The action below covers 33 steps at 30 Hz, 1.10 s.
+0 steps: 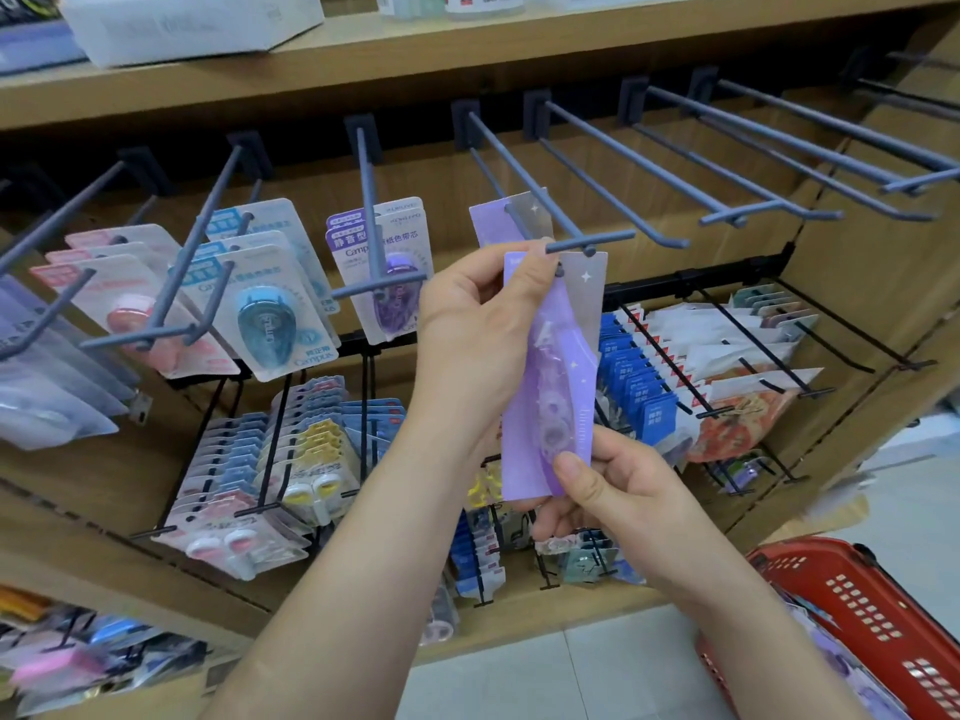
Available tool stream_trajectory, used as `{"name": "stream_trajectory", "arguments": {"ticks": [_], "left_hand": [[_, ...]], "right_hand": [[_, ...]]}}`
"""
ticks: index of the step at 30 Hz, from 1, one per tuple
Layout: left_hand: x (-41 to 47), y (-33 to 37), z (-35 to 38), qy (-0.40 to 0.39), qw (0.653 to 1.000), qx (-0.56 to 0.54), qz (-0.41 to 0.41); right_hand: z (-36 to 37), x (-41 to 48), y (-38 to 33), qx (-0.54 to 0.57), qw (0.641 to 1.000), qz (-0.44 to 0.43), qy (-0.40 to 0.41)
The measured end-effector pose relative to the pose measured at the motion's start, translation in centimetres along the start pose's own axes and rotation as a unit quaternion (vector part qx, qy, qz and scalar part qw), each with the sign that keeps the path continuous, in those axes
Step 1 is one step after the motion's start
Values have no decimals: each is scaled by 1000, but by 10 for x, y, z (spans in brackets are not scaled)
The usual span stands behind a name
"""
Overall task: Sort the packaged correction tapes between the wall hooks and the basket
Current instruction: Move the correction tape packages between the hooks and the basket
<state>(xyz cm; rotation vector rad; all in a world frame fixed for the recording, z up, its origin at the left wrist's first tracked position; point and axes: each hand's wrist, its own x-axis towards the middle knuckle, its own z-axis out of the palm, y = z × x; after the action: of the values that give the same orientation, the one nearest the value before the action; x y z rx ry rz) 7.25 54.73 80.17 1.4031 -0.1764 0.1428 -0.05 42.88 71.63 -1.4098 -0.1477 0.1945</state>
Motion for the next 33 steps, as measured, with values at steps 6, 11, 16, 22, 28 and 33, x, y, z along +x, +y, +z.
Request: {"name": "stream_trajectory", "arguments": {"ticks": [6,11,16,22,28,33], "left_hand": [[-12,-7,1,12,999,-47,-19],[-35,-25,-17,-20,999,28,-13],[-33,-35,-23,4,989,145,-4],[-15,-40,-33,33,986,164,0],[-34,-47,-56,20,964,262,40],[-57,-60,-74,-72,955,284,51]], "right_hand": [[-6,3,-2,36,999,-8,12],[-9,12,-10,16,995,-4,102],[4,26,-22,-11,989,-10,148],[15,37,-22,21,981,-7,193],[24,10,-18,-25,966,21,258],[19,-33,7,-82,953,35,289]]}}
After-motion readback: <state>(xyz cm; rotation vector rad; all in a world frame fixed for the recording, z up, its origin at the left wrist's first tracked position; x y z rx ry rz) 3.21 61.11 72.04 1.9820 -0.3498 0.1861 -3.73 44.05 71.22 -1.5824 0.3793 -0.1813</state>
